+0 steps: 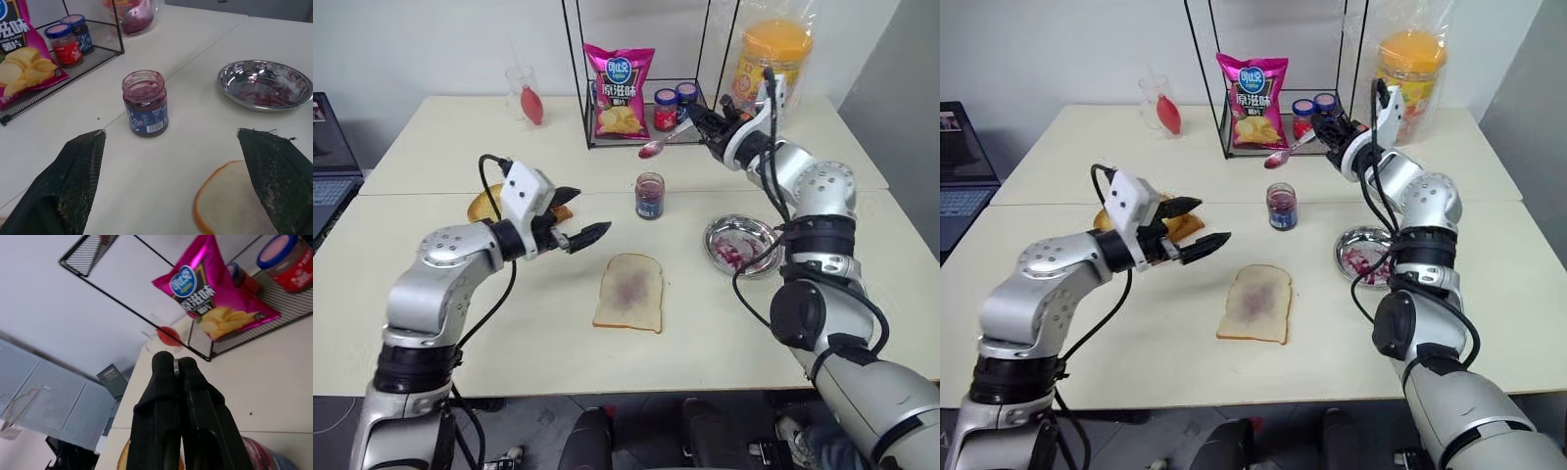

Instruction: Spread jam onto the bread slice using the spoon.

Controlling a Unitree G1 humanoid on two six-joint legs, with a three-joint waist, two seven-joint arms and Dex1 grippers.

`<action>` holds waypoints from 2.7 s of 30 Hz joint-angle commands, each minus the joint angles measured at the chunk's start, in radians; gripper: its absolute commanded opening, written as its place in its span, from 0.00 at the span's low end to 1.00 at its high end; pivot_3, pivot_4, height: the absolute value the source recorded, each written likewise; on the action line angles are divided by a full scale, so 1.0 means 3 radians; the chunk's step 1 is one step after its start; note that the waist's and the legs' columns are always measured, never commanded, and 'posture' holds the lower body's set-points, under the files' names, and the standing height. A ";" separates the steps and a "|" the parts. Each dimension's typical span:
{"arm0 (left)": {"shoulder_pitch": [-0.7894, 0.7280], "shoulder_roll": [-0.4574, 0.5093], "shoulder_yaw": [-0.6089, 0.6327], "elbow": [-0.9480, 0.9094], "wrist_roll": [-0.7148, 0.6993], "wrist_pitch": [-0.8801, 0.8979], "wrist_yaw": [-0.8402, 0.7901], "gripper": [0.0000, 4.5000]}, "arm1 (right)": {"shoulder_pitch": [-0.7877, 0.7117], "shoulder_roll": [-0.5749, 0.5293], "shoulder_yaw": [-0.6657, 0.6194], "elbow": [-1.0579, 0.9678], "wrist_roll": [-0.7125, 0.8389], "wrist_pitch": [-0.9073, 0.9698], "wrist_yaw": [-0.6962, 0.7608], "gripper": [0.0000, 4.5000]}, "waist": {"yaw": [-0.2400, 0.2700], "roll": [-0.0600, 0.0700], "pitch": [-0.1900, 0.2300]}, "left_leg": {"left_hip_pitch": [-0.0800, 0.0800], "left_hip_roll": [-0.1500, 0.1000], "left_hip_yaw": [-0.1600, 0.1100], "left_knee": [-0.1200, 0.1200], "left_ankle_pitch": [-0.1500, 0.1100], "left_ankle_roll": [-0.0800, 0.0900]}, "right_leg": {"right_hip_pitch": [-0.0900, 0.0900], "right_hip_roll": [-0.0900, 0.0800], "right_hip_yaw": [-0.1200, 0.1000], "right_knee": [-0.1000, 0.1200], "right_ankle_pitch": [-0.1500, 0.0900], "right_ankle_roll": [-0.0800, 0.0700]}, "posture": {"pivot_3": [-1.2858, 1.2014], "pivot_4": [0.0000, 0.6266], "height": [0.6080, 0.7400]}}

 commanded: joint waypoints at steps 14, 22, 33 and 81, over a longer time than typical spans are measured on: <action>0.1906 0.0591 0.0532 -0.0786 -0.0093 -0.0447 -0.0737 1.00 | 0.1626 0.0246 0.1393 -0.2175 0.0145 0.0358 0.0221 0.01 | -0.0027 0.0000 -0.0002 | 0.0013 0.0025 0.0006 0.0000 0.0000 0.0000 | 0.0004 0.0021 0.0002 0.0001 -0.0015 -0.0008 | 0.52 0.24 1.00; 0.2059 0.0522 0.0448 -0.0688 -0.0017 -0.0715 -0.0776 1.00 | 0.1813 0.0048 0.1796 -0.1959 -0.0206 0.0027 0.0612 0.01 | -0.0005 -0.0001 -0.0003 | 0.0033 0.0044 0.0018 -0.0004 0.0001 0.0003 | 0.0014 0.0039 0.0009 0.0000 -0.0023 -0.0037 | 0.52 0.24 1.00; 0.1915 0.0426 0.0187 -0.0585 0.0095 -0.0914 -0.0745 1.00 | 0.1961 -0.0269 0.2423 -0.2169 -0.0901 -0.0579 0.0976 0.01 | -0.0003 -0.0002 -0.0004 | 0.0033 0.0046 0.0017 -0.0009 0.0000 0.0002 | 0.0011 0.0041 0.0008 0.0000 -0.0021 -0.0032 | 0.52 0.24 1.00; 0.1660 0.0411 0.0080 -0.0590 0.0059 -0.0871 -0.0654 1.00 | 0.2014 0.0498 0.1170 -0.2604 -0.0186 0.0555 0.0403 0.01 | 0.0004 -0.0005 -0.0003 | 0.0033 0.0047 0.0015 -0.0009 0.0000 0.0002 | 0.0012 0.0042 0.0007 0.0001 -0.0019 -0.0028 | 0.52 0.24 1.00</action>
